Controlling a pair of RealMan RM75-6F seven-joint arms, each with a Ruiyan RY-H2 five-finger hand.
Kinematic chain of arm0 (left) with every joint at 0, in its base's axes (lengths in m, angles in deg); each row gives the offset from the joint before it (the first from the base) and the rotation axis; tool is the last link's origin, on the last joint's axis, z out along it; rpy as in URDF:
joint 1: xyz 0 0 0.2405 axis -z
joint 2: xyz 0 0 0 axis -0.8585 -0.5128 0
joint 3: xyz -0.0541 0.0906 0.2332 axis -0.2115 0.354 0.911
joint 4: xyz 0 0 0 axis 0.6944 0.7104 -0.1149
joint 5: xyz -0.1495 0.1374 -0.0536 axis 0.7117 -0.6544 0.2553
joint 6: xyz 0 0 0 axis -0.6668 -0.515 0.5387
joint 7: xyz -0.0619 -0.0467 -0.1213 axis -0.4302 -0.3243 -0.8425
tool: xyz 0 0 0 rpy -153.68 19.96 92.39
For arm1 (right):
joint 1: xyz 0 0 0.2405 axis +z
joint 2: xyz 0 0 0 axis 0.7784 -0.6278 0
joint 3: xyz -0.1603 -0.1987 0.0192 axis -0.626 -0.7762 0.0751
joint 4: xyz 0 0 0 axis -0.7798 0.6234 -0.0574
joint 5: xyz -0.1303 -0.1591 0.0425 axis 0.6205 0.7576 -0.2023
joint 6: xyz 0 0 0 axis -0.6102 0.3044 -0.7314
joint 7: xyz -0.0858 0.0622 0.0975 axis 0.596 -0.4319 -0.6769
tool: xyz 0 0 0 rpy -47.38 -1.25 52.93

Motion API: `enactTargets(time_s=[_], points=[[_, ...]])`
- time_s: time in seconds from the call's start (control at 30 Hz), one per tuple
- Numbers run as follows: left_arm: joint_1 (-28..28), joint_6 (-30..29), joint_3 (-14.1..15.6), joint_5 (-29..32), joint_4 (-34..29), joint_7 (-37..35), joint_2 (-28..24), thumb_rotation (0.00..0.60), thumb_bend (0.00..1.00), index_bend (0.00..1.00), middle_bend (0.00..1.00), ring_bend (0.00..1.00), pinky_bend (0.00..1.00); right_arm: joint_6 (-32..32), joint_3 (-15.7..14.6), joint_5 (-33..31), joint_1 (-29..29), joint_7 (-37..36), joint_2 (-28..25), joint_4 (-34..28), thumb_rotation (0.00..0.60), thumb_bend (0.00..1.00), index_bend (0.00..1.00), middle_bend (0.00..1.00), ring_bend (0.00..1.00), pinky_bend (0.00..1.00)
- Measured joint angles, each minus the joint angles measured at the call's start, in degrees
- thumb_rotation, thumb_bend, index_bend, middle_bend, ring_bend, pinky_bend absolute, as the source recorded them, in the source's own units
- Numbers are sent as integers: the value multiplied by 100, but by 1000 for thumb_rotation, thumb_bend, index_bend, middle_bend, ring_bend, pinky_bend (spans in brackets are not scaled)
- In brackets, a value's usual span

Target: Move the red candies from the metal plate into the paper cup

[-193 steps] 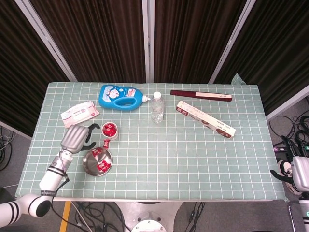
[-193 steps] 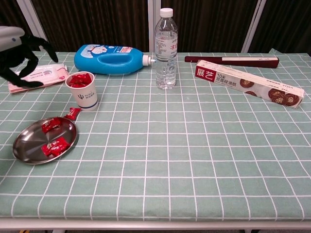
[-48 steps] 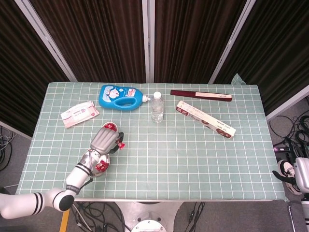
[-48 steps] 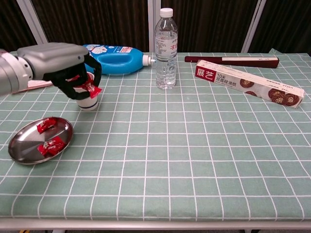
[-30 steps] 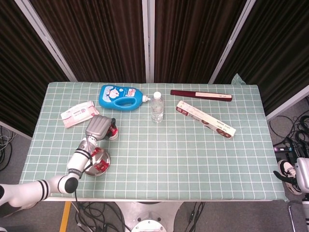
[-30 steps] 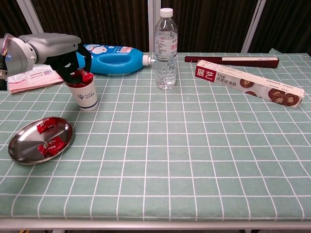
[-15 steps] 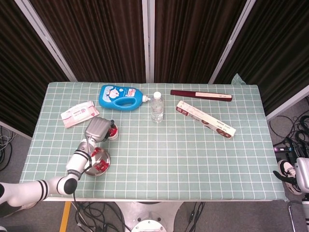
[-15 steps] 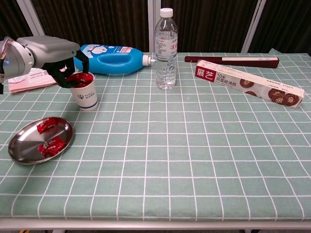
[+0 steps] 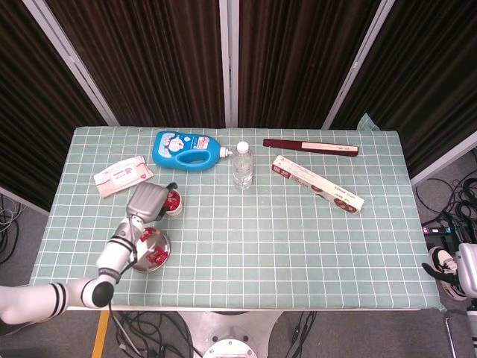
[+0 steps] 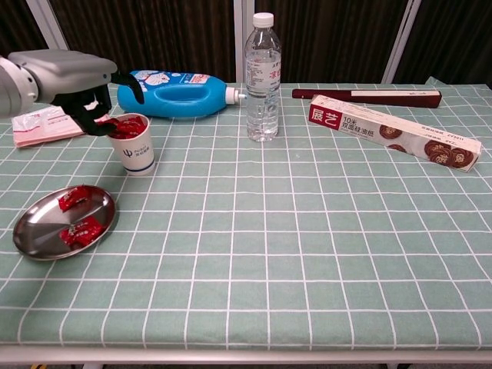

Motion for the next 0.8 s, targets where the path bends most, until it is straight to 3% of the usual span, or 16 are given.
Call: enactTargets(time_s=[0.13,0.23,0.3,0.37,0.47,0.6,0.8], points=[[-265,-347,-58,-322,-299,-501,-238,600,414,273,844,920,1000,21,5,2,-9,-33,0,22,600,32,0,156,6,358],[-590,-782,-80,-679,-497,-950,-476,600,384,273,720,761,984,37,12,14,-12,-78,11,66,600,33,0,153,4,312],[-874,-1119,-52,-974,-587,-1207,-652,600,362,273,625,638,891,48,11,46,-10,-108,24,104,600,34,0,146,1,269],[-1135,-1388,18,-1214,-627,-1391,-791,600,322,273,484,467,648,56,3,91,-9,-164,32,136,600,39,0,138,0,241],[-1566,-1765,217,-1532,-615,-1618,-975,600,268,273,360,327,429,77,-23,203,-8,-283,46,216,600,56,0,127,0,218],[-2137,-2302,502,-1847,-425,-1815,-1069,600,245,273,314,264,328,119,-50,262,-16,-279,102,275,600,59,0,115,0,198],[-2864,-2891,802,-2108,-365,-2057,-1168,600,245,273,313,264,315,237,-59,320,-40,-185,193,263,600,60,0,115,0,195]])
